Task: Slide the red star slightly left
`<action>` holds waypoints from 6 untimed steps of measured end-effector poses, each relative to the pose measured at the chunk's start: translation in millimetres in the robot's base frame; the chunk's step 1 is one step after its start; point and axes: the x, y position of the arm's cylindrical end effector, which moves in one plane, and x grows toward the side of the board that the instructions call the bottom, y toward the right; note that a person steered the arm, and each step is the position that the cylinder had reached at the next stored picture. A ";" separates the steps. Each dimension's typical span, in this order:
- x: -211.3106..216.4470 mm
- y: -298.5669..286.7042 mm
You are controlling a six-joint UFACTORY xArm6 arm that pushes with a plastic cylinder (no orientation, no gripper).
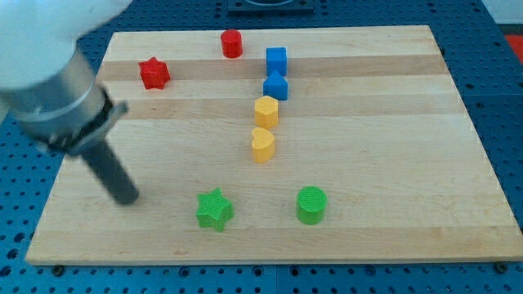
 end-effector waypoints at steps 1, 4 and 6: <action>-100.9 34.8; -209.5 -14.5; -252.5 -42.0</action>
